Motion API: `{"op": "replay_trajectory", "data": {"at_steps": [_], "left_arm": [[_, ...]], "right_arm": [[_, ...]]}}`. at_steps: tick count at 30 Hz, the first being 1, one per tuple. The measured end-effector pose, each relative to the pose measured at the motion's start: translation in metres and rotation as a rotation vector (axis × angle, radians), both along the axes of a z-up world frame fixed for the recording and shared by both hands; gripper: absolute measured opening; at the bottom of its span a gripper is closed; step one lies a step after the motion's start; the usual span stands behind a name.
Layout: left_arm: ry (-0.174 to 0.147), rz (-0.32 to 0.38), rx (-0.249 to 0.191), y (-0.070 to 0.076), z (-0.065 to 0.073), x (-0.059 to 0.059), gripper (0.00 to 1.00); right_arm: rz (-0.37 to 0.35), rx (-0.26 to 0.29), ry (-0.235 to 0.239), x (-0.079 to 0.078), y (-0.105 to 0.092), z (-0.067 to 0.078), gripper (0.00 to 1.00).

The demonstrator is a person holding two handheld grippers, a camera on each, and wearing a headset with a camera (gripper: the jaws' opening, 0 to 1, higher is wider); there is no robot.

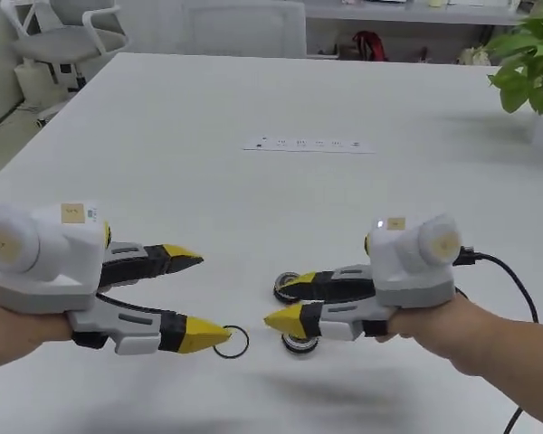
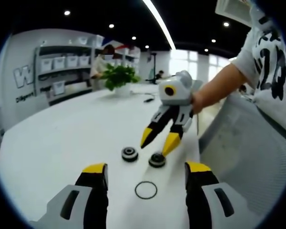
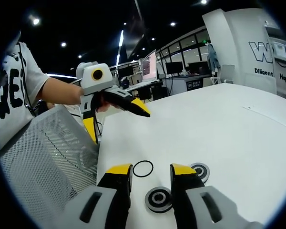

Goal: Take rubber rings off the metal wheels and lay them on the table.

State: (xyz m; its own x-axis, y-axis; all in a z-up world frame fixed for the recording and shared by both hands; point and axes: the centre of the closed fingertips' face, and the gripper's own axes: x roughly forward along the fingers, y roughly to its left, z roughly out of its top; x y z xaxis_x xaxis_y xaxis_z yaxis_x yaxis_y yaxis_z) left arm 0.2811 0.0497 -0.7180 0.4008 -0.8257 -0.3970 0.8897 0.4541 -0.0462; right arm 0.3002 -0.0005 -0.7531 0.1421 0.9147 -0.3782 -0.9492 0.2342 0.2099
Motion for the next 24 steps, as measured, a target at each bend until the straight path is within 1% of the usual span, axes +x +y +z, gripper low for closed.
{"op": "replay_trajectory", "data": {"at_steps": [4,7,12,14,18,24], "left_arm": [[0.0,-0.015,0.0,-0.007,-0.001,0.002,0.65],[0.006,-0.025,0.003,-0.013,-0.003,0.004,0.63],[0.013,-0.043,0.004,-0.022,-0.006,0.004,0.62],[0.015,-0.051,0.003,-0.025,-0.007,0.005,0.62],[0.022,-0.062,0.004,-0.031,-0.01,0.006,0.6],[0.037,-0.092,0.018,-0.042,-0.02,0.003,0.55]], "right_arm": [[-0.027,0.01,-0.004,0.004,-0.016,0.001,0.3],[-0.046,0.006,-0.001,0.006,-0.029,-0.003,0.29],[-0.06,-0.003,0.003,0.005,-0.042,-0.01,0.28],[-0.06,-0.015,0.002,0.003,-0.046,-0.014,0.28],[-0.062,-0.021,0.007,0.0,-0.05,-0.021,0.27],[-0.064,-0.031,0.025,-0.004,-0.052,-0.033,0.26]]}}
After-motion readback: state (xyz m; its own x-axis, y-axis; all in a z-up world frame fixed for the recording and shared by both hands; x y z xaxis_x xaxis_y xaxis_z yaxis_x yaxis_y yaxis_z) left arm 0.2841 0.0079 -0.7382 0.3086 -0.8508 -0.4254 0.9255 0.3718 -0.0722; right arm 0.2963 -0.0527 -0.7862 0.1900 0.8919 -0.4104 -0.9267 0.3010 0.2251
